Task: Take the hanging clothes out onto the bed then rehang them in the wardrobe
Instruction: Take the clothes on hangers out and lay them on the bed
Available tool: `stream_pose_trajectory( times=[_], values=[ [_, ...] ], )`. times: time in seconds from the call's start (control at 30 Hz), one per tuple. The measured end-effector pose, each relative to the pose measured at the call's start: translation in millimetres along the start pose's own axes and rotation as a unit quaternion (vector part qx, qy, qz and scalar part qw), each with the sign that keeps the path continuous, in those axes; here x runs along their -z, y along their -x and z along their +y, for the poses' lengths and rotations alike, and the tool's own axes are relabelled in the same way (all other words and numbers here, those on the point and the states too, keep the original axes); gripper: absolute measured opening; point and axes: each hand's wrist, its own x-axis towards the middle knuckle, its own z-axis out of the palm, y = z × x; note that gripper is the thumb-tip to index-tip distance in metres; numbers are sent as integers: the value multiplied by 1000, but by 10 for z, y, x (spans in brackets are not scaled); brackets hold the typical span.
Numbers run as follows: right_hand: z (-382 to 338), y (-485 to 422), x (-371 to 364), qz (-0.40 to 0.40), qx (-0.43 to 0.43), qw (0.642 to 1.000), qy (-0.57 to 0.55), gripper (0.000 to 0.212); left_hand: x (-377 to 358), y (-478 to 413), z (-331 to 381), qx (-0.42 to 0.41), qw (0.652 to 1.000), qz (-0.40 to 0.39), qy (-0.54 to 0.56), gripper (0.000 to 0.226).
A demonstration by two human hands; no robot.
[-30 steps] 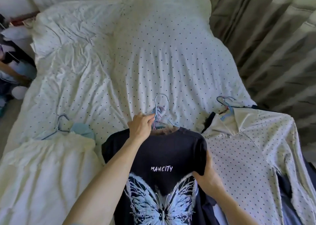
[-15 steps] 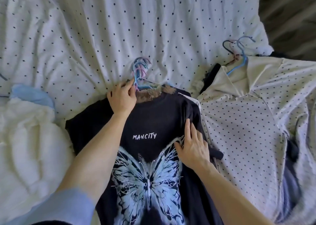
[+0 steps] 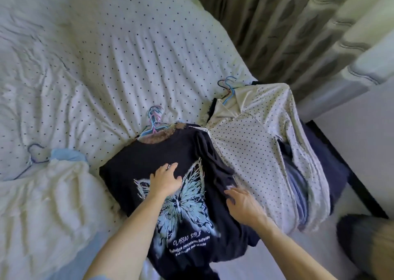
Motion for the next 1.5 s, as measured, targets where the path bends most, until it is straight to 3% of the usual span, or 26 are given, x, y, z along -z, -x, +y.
stream_pose_trajectory(
  times=[0.17,0.3,0.43,0.53,0.67,0.77,0.97,1.3,1.37,1.5],
  values=[
    [485,957,-145,40,9,999,-20,38,-536,978,608,-107,992,-40,-54,60],
    [938,1845,-385,136,-30,989,-38,41,-961,1554,1245,-236,963,-71,-109,58],
    [1437,2823,-642,235,-122,962,-60,41,-1370,2112,2017,-383,893,-46,-231,53],
    [1746,3579,-775,317,-202,922,-89,41,-1710,2604,2601,-474,830,-22,-291,50],
    [2085,4446,-977,433,-308,836,-138,38,-2224,3275,3304,-570,758,-8,-317,50],
    [2268,4975,-1171,476,-371,773,-195,45,-2573,3803,3750,-636,698,-11,-330,50],
    [2543,5985,-1655,561,-517,604,-230,46,-3332,4962,4712,-786,528,-27,-319,47],
    [2509,7291,-2289,534,-720,377,-232,45,-4526,7188,5776,-924,272,-124,-238,52],
    [2462,7452,-2329,521,-744,348,-233,53,-4680,7601,5902,-946,219,-138,-194,53],
    [2412,7732,-2374,485,-793,295,-220,40,-4902,8380,6096,-971,131,-150,-130,59]
  ],
)
